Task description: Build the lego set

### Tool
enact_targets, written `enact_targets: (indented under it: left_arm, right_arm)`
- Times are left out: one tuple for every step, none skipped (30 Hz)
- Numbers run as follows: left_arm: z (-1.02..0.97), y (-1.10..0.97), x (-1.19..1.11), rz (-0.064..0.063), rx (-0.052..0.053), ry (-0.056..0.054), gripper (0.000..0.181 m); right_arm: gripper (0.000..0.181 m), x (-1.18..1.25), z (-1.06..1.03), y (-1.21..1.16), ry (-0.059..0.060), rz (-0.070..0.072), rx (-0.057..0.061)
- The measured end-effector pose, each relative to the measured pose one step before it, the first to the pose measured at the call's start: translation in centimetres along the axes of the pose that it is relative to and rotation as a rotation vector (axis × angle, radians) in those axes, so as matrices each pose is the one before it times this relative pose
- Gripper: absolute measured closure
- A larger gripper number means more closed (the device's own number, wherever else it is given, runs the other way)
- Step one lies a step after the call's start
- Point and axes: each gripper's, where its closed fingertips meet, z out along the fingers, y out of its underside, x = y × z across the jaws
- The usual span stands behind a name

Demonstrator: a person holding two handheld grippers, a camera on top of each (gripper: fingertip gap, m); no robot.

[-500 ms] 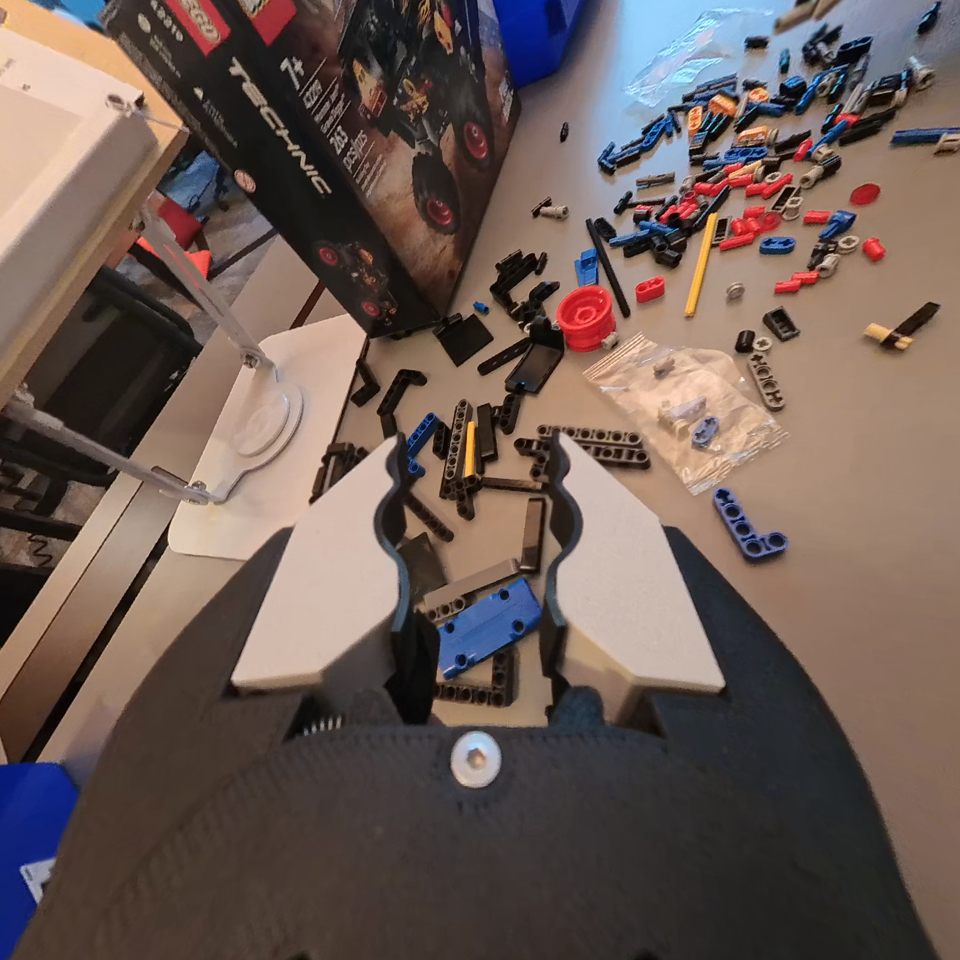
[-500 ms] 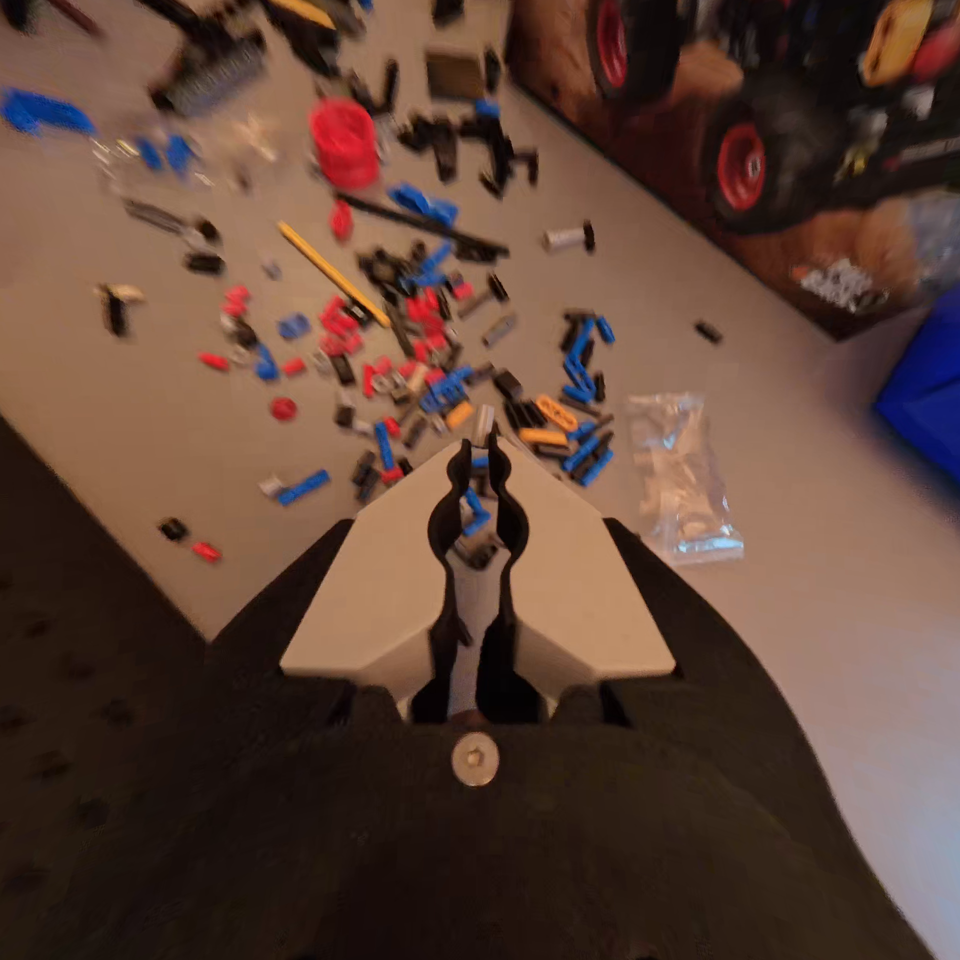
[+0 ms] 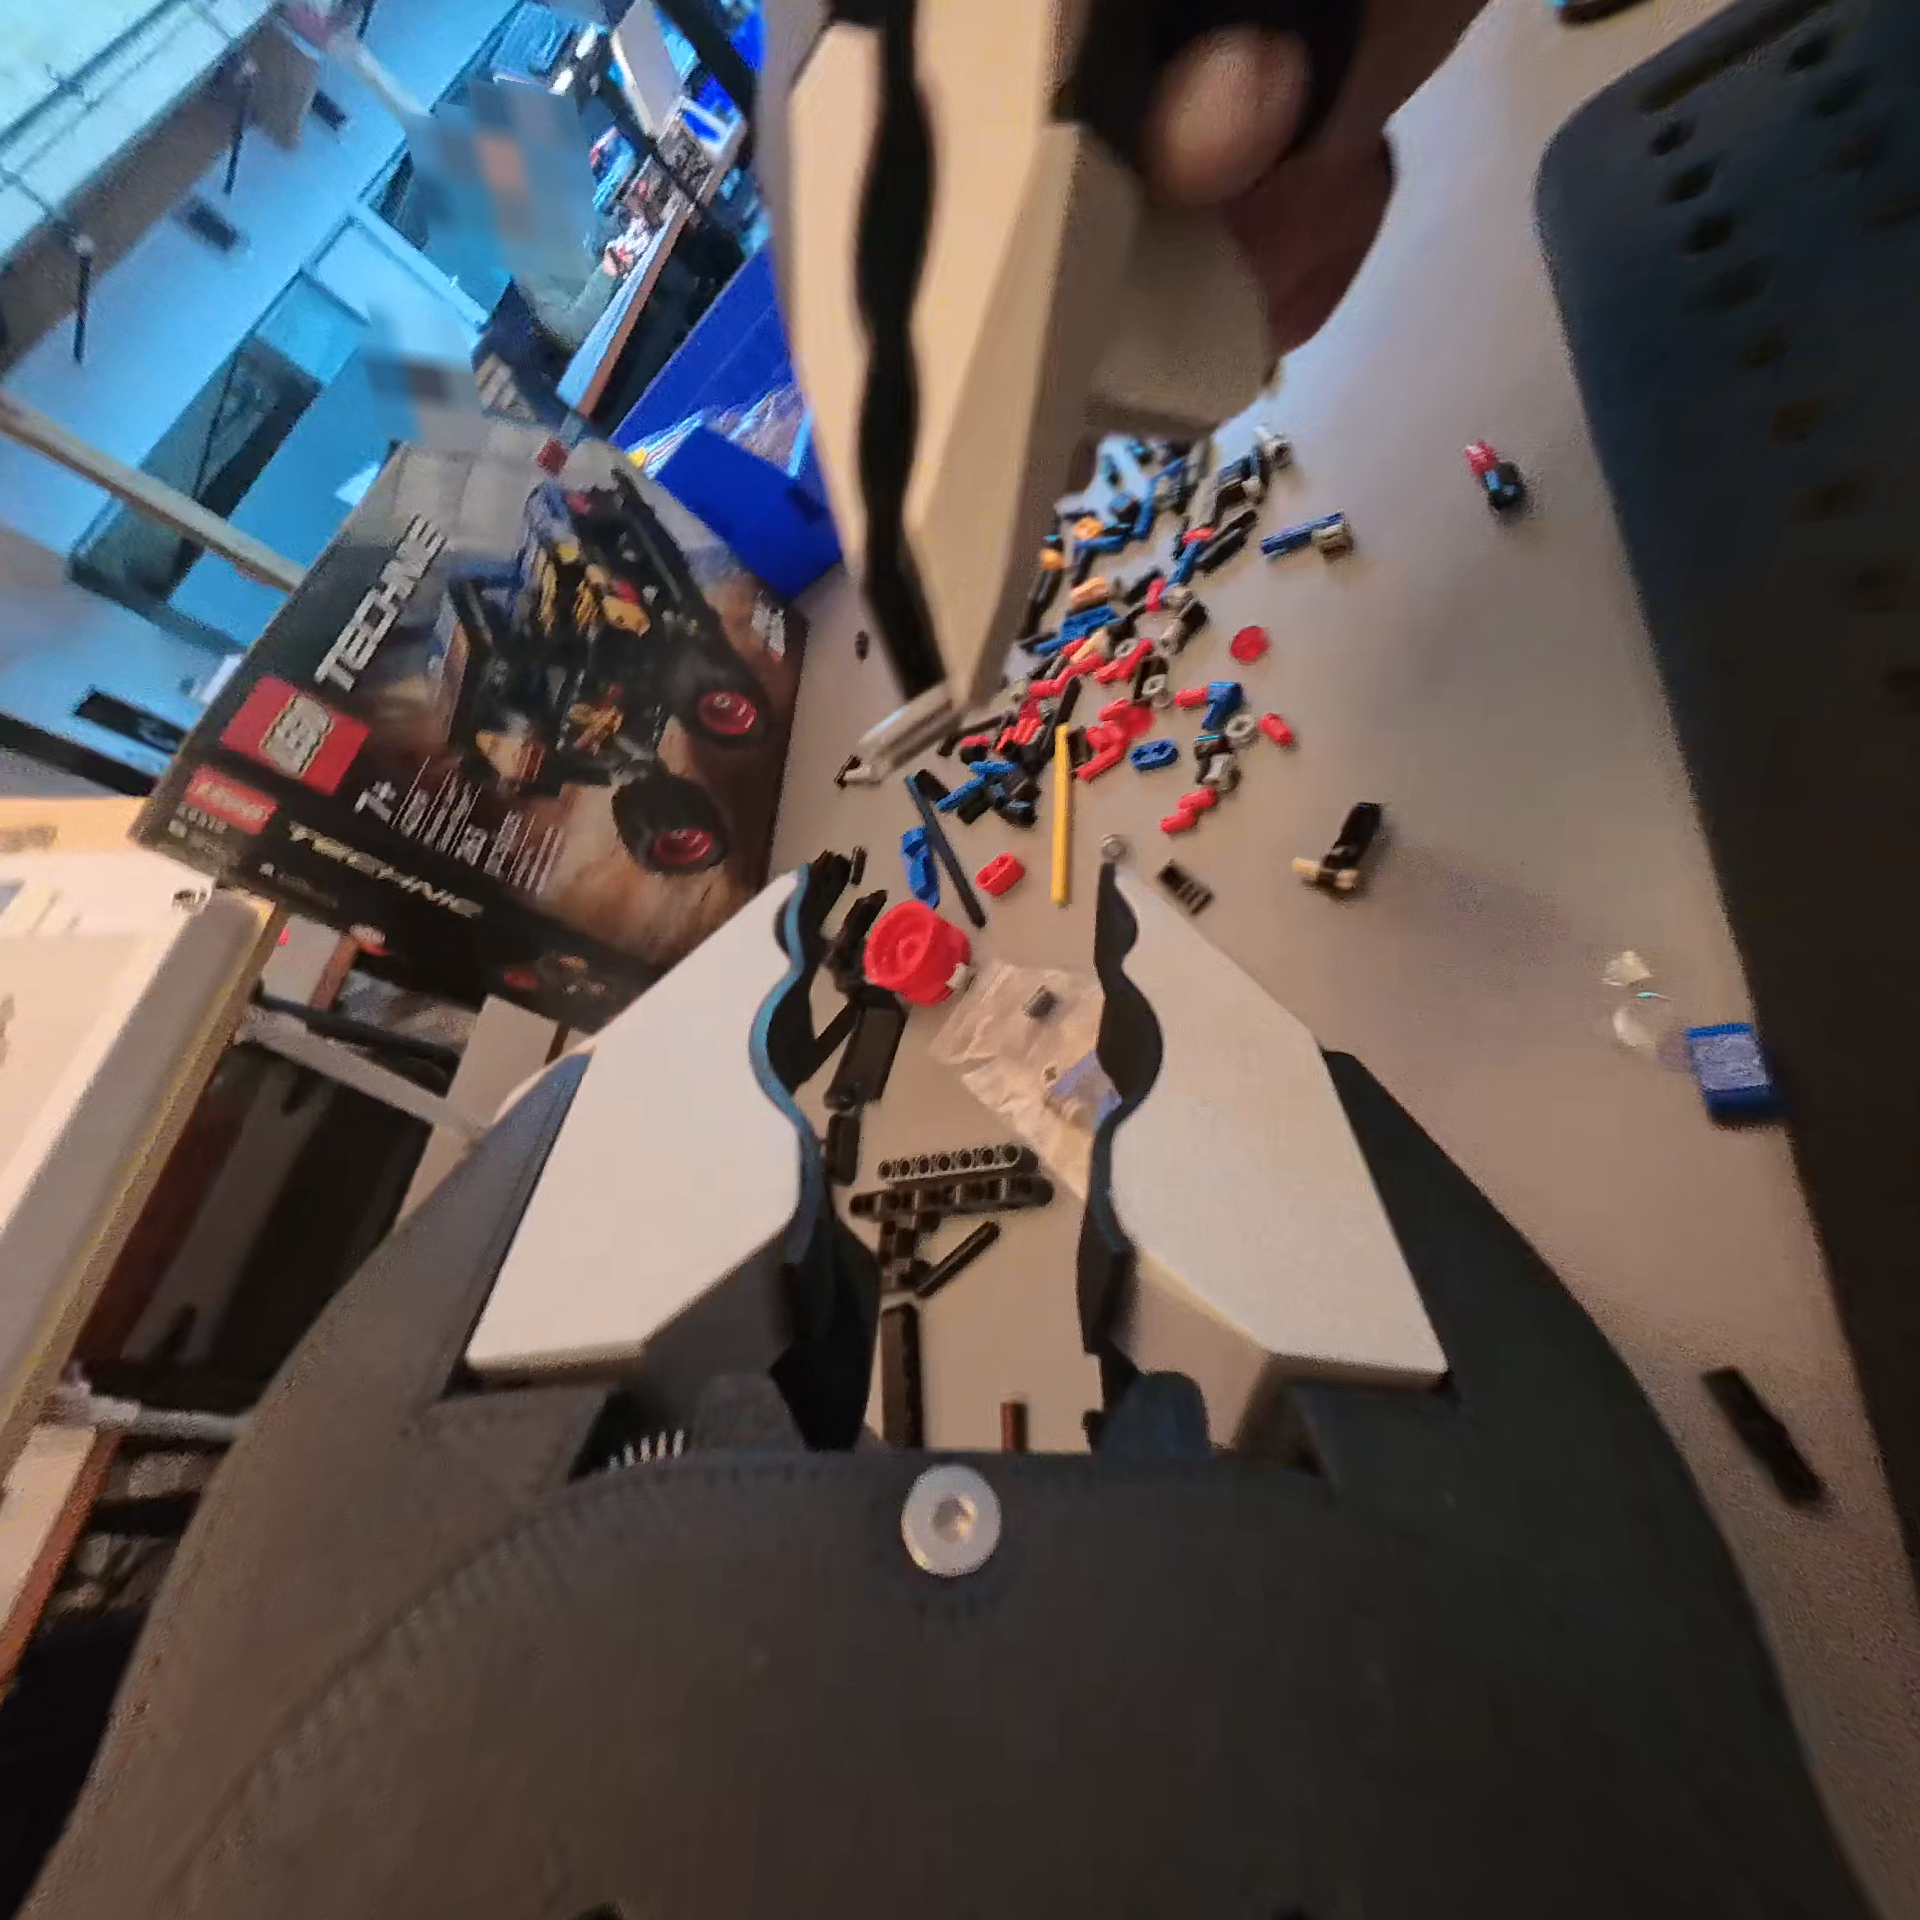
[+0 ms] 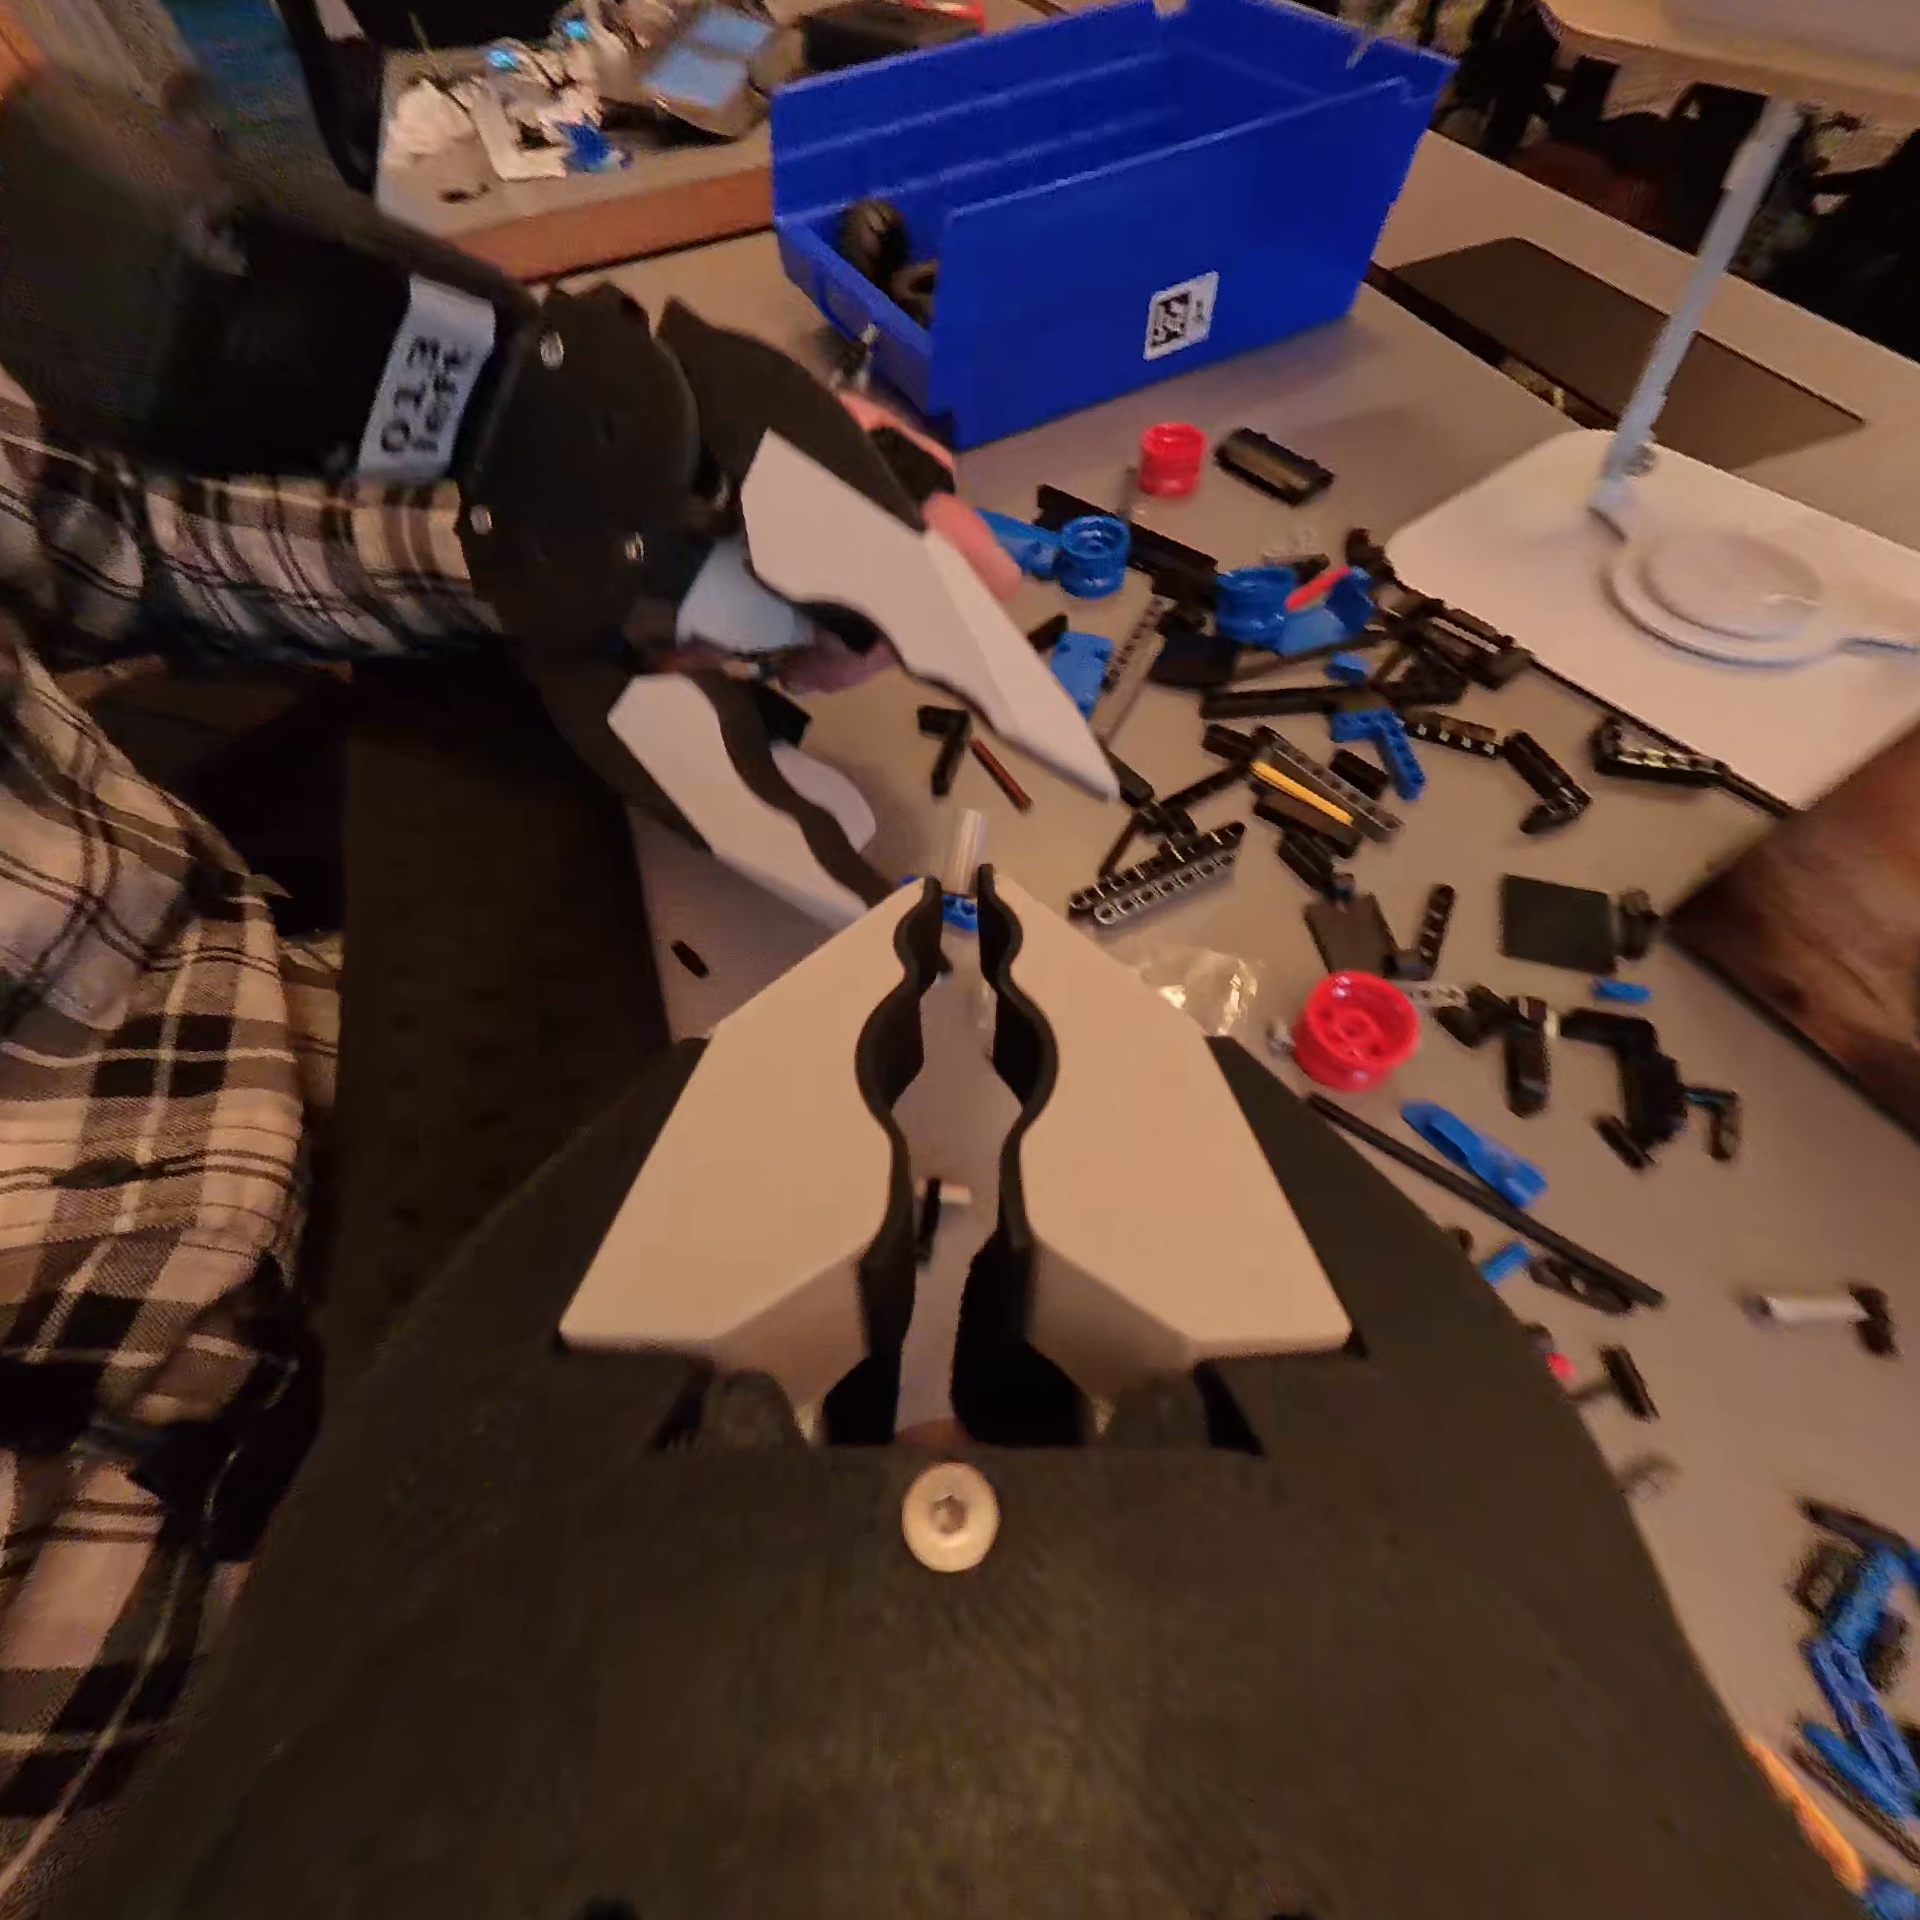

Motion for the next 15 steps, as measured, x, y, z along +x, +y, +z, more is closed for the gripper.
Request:
enact_targets:
  left_arm:
    - [0.166,-0.180,0.525,0.0214,-0.0013,0.0111,0.132]
    - [0.144,-0.070,0.390,0.0176,-0.0034,0.0073,0.134]
    - [0.106,-0.031,0.282,0.0117,-0.0026,0.0056,0.137]
    - [0.039,-0.072,0.205,0.0059,0.0018,0.0058,0.142]
    - [-0.001,-0.136,0.141,0.0013,0.0078,0.0057,0.150]
    - [-0.008,-0.174,-0.026,-0.0041,0.0095,-0.0021,0.154]
    - [0.001,-0.150,-0.047,-0.0044,0.0072,-0.0023,0.159]
    - [-0.009,-0.160,-0.085,-0.0006,0.0068,-0.0055,0.165]
    - [-0.007,-0.099,-0.077,0.0025,0.0028,-0.0062,0.169]
    - [0.009,-0.030,0.072,0.0042,-0.0016,0.0021,0.175]
    - [0.007,-0.045,0.158,0.0062,0.0006,0.0056,0.180]
    - [-0.005,-0.071,0.131,0.0057,0.0021,0.0034,0.181]
    - [0.004,-0.058,0.038,0.0028,0.0007,-0.0003,0.181]
    - [0.007,-0.063,0.017,0.0000,0.0017,0.0004,0.181]
    - [-0.002,-0.084,0.035,-0.0027,0.0038,0.0022,0.181]
  right_arm:
    - [0.176,-0.267,0.404,-0.234,-0.0174,0.0056,0.0093]
    - [0.176,-0.190,0.264,-0.200,-0.0150,0.0067,0.0092]
    - [0.176,-0.161,0.159,-0.193,-0.0139,0.0093,0.0108]
    - [0.176,-0.134,0.090,-0.173,-0.0131,0.0123,0.0115]
    - [0.176,-0.151,0.068,-0.140,-0.0135,0.0122,0.0102]
    - [0.176,-0.154,0.069,-0.086,-0.0107,0.0086,0.0082]
    - [0.176,-0.050,0.074,-0.029,-0.0032,0.0054,0.0062]
    - [0.176,-0.024,0.093,0.023,-0.0008,0.0038,0.0022]
    - [0.176,-0.050,0.110,0.035,-0.0017,0.0022,0.0019]
    - [0.176,-0.044,0.072,-0.078,-0.0009,0.0012,0.0077]
    - [0.176,-0.065,0.036,-0.189,-0.0032,0.0038,0.0134]
    - [0.176,-0.083,0.004,-0.197,-0.0058,0.0059,0.0126]
    - [0.176,-0.024,-0.007,-0.157,-0.0010,0.0029,0.0099]
    - [0.176,0.060,-0.026,-0.105,0.0051,0.0002,0.0063]
    - [0.176,0.057,-0.053,-0.097,0.0051,-0.0002,0.0056]
